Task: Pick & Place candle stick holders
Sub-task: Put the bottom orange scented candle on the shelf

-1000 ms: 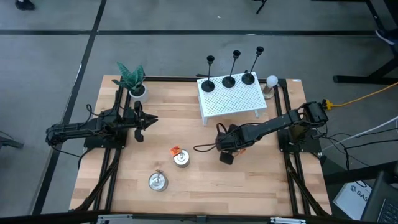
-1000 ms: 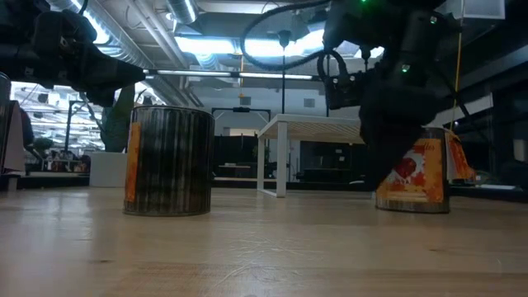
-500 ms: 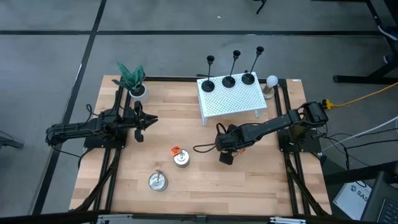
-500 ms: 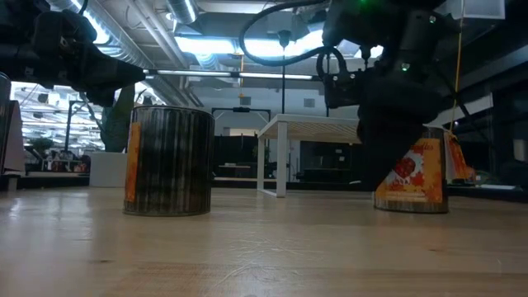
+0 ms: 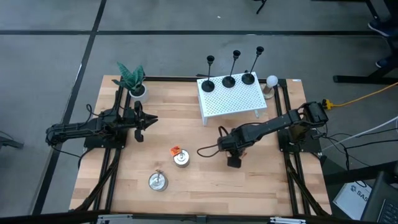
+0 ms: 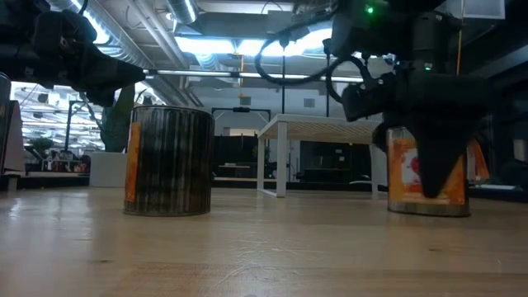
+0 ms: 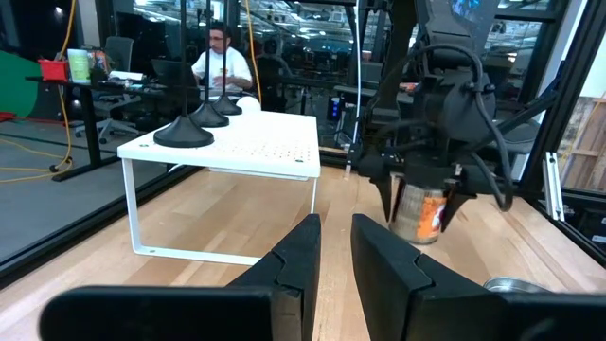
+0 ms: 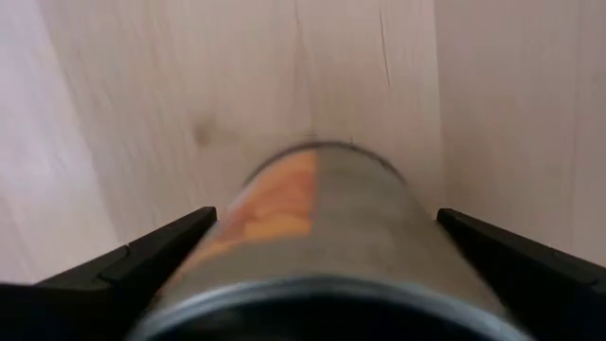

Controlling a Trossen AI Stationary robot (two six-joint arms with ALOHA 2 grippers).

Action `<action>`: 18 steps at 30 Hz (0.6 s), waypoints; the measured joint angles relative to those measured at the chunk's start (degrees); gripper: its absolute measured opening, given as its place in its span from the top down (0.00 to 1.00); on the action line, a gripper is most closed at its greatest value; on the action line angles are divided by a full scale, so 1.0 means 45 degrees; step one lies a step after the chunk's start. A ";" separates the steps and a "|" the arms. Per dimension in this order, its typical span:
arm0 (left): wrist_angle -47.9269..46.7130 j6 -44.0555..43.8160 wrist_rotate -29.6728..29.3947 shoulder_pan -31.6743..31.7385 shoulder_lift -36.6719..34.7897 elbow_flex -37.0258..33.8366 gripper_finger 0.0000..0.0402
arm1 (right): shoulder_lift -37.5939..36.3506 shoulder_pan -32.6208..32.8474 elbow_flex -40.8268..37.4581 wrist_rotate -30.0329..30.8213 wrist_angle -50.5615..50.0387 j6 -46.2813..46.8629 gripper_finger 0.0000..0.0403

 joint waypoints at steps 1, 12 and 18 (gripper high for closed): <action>0.0000 0.0000 0.0000 0.0003 0.0005 0.0000 0.85 | 0.0000 0.0000 0.0000 0.0000 -0.0195 0.0056 0.01; 0.0003 0.0000 0.0000 0.0002 0.0003 0.0000 0.85 | 0.0000 0.0005 0.0000 0.0005 -0.0068 0.0298 0.01; 0.0000 0.0000 0.0000 0.0003 0.0000 0.0000 0.85 | 0.0000 0.0003 0.0000 0.0005 0.0641 0.0293 0.01</action>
